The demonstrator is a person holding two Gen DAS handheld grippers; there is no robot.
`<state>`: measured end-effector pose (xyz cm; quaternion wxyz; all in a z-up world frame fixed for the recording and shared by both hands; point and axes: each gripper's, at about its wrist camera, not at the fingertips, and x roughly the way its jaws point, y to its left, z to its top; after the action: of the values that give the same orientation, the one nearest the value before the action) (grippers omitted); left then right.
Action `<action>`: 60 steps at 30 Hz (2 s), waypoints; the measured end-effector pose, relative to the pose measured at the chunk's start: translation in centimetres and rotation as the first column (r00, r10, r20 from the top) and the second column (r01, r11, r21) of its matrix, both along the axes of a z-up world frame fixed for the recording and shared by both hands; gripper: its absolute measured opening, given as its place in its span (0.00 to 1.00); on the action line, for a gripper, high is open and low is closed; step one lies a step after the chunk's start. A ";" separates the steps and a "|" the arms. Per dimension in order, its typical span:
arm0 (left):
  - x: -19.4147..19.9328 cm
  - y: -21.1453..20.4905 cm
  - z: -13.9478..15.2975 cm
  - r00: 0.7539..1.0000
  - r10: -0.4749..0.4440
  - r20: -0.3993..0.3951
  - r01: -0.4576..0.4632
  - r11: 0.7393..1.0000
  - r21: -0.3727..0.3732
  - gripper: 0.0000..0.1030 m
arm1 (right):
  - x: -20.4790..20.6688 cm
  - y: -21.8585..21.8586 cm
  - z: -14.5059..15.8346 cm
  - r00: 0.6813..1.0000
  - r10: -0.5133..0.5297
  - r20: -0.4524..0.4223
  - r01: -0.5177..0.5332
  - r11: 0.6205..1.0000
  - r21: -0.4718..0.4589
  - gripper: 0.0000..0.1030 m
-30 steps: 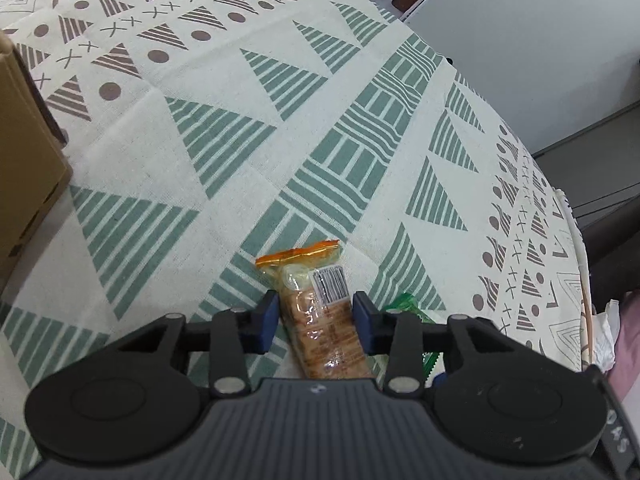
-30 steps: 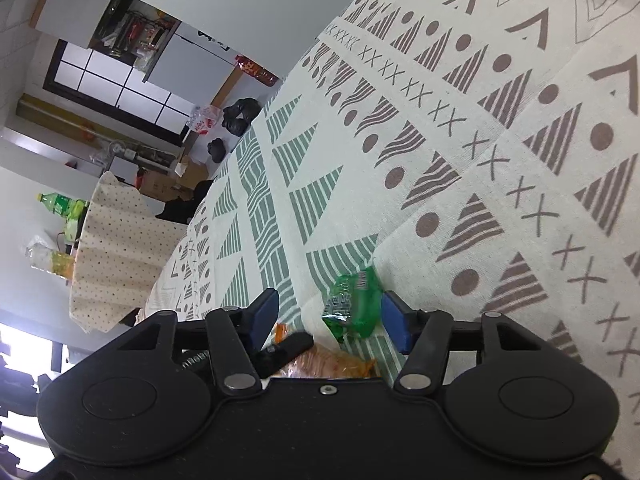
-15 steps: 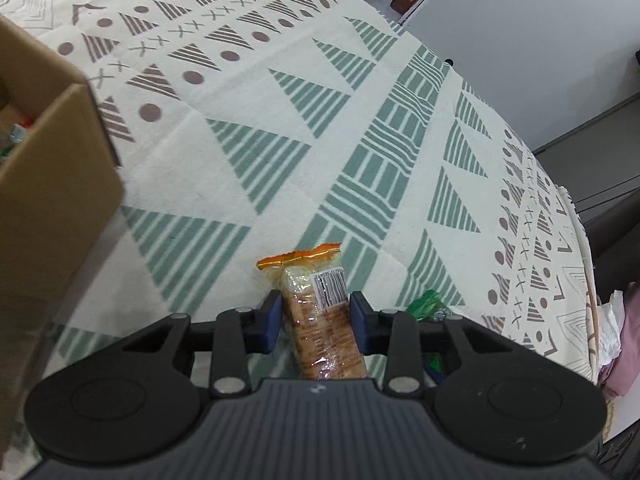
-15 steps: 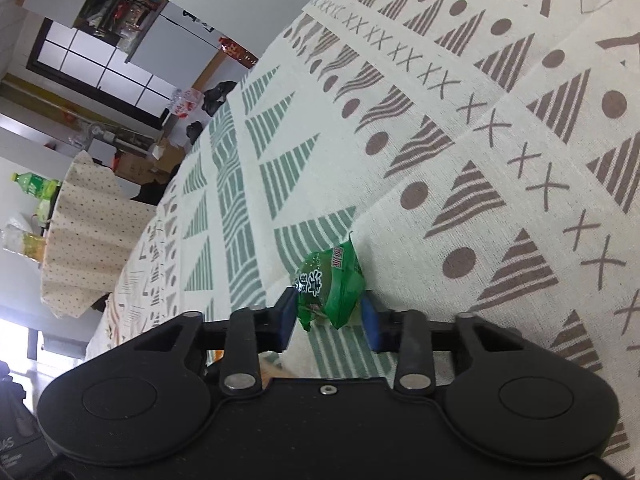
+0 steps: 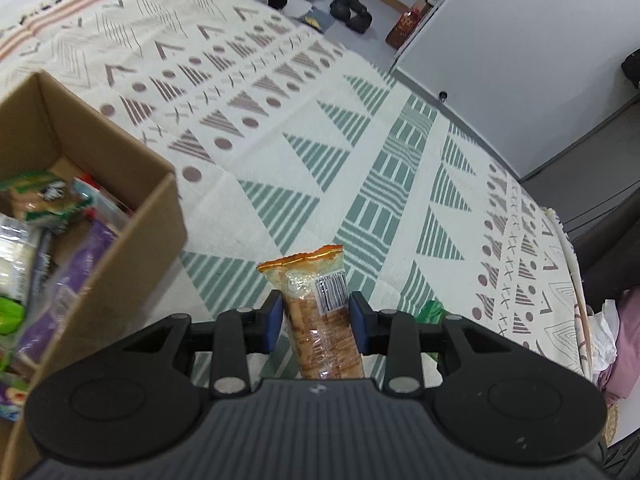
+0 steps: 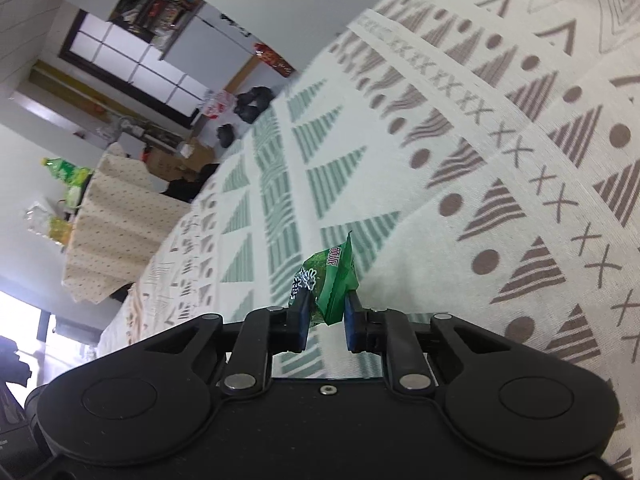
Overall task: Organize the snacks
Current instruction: 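Carry the cracker pack and green candy over the cardboard box, then open both tools to drop the cracker pack and candy into the box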
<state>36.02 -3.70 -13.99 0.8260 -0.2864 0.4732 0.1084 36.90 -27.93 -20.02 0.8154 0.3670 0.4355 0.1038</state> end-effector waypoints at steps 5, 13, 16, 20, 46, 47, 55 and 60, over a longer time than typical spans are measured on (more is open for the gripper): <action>-1.6 0.8 2.2 0.999 0.020 0.038 -0.021 0.999 0.028 0.33 | -0.8 0.5 2.0 0.998 0.040 0.057 -0.042 0.999 0.032 0.17; -4.2 2.4 4.5 0.995 0.069 0.072 -0.073 0.996 0.050 0.33 | -2.6 2.4 4.8 0.982 0.121 0.147 -0.131 0.990 0.055 0.17; -5.3 3.0 5.4 0.993 0.078 0.084 -0.083 0.995 0.061 0.33 | -3.4 3.5 5.6 0.972 0.155 0.175 -0.166 0.985 0.048 0.17; -6.5 4.2 6.4 0.990 0.102 0.100 -0.110 0.991 0.070 0.33 | -4.4 4.7 6.8 0.956 0.195 0.221 -0.209 0.977 0.043 0.17; -10.7 14.3 6.7 0.961 0.260 0.094 -0.266 0.962 0.059 0.34 | -8.5 12.3 8.2 0.866 0.399 0.303 -0.419 0.908 0.001 0.17; -10.7 14.6 6.6 0.961 0.260 0.093 -0.265 0.962 0.058 0.34 | -8.5 12.7 8.2 0.861 0.407 0.305 -0.426 0.905 -0.002 0.17; -11.1 17.0 6.6 0.961 0.265 0.076 -0.268 0.963 0.037 0.53 | -8.7 15.4 8.3 0.833 0.455 0.315 -0.471 0.882 -0.029 0.17; -11.9 17.9 6.9 0.960 0.273 0.063 -0.277 0.957 0.079 0.70 | -8.9 16.6 8.2 0.814 0.476 0.333 -0.490 0.871 -0.045 0.22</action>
<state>24.14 14.24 -7.11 0.8264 -0.3159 0.4023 0.2354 28.02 -11.34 -11.78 0.8160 0.2387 0.3675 0.3770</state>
